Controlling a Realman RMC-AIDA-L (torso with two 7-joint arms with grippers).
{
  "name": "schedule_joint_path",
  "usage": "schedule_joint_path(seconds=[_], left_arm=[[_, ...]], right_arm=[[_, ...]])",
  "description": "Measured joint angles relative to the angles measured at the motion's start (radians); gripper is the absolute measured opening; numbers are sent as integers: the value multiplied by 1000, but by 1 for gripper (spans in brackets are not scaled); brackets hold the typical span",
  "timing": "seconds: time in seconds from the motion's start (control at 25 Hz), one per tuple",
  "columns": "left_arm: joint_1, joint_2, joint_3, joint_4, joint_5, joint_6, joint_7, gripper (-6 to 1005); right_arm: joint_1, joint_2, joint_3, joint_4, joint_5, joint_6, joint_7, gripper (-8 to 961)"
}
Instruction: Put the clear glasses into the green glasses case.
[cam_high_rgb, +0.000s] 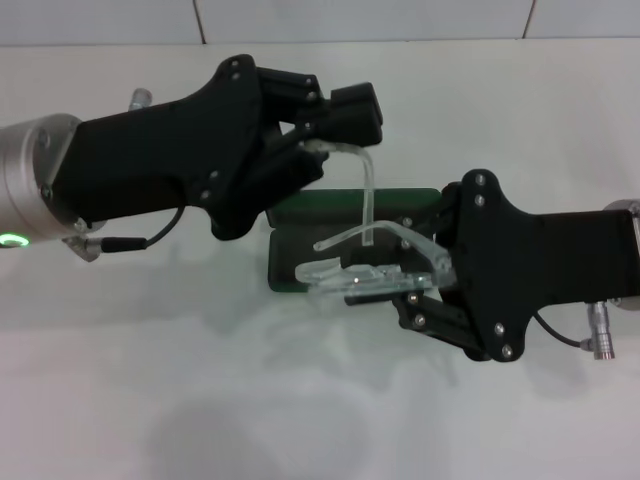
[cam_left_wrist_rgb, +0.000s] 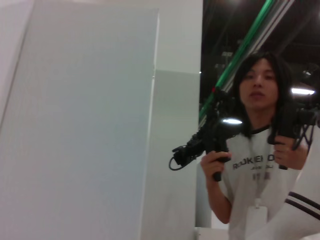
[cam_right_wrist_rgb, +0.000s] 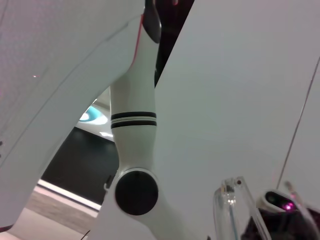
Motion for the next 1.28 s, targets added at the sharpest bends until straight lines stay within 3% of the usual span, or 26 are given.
schedule_joint_path(seconds=[1.28], left_arm=[[7, 6, 79, 2, 1, 17, 7, 71]], right_arm=[[-25, 0, 1, 8, 38, 13, -27, 121]])
